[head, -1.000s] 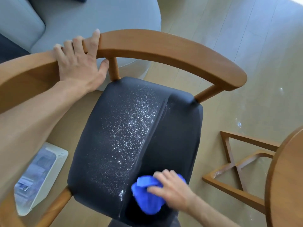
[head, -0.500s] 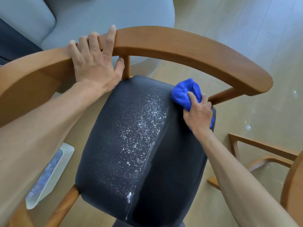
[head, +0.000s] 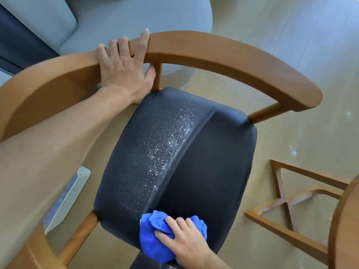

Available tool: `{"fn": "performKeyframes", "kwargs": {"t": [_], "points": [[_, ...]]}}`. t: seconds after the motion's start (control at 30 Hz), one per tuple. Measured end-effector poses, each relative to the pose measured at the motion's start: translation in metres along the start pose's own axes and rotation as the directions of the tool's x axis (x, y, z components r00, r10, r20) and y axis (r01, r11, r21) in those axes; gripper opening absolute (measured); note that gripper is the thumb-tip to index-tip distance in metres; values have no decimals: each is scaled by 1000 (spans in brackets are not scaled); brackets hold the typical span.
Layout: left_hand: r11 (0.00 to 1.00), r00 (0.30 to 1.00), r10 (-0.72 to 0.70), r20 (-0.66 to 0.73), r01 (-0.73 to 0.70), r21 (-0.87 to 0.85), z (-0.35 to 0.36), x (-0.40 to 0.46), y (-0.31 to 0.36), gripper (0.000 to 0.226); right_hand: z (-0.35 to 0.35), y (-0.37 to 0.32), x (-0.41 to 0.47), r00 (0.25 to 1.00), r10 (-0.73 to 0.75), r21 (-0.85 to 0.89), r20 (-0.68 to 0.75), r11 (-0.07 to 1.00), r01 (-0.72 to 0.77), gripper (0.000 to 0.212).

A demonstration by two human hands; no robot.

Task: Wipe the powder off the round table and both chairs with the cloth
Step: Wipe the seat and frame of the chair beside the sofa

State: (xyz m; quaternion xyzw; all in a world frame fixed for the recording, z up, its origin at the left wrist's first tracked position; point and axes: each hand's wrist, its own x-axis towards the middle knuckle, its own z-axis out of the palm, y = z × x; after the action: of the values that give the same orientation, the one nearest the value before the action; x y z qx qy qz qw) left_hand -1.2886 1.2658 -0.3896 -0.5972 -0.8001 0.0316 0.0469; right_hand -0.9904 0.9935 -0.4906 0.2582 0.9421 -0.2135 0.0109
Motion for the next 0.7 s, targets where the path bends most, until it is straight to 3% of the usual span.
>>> {"fn": "performKeyframes", "kwargs": {"t": [0.1,0.2,0.33,0.43,0.47,0.53,0.57,0.6,0.63,0.7], "points": [[1000,1000,2,1,-2,-8,-1,-2,1,66,-19,31,8,967,-227,-60,115,970,235,26],[1000,1000,3,-7,-3,-12,0,-3,3,67,-45,78,41,969,-227,-69,99,970,234,30],[1000,999,3,-37,-4,-15,2,-1,2,66,-87,152,97,993,43,-87,-108,995,-53,46],[1000,999,-1,-45,0,-14,5,-2,4,67,-112,197,132,918,342,-127,-202,920,-370,54],[1000,999,-1,-45,1,-12,6,-2,4,67,-118,210,145,846,471,-104,-250,855,-507,54],[1000,999,-2,-51,2,-7,8,-1,3,67,-127,233,167,603,746,86,-284,646,-759,49],[1000,998,-3,-57,3,-4,9,-1,2,67,-130,238,177,488,838,175,-244,533,-828,45],[1000,998,-4,-63,4,-2,9,0,2,67,-129,237,184,438,873,200,-212,478,-855,41],[1000,998,-4,-70,4,-4,10,0,2,66,-127,229,189,459,862,162,-213,495,-854,40],[1000,997,-3,-78,2,-8,12,0,1,66,-115,200,191,574,784,58,-236,601,-797,47]]}}
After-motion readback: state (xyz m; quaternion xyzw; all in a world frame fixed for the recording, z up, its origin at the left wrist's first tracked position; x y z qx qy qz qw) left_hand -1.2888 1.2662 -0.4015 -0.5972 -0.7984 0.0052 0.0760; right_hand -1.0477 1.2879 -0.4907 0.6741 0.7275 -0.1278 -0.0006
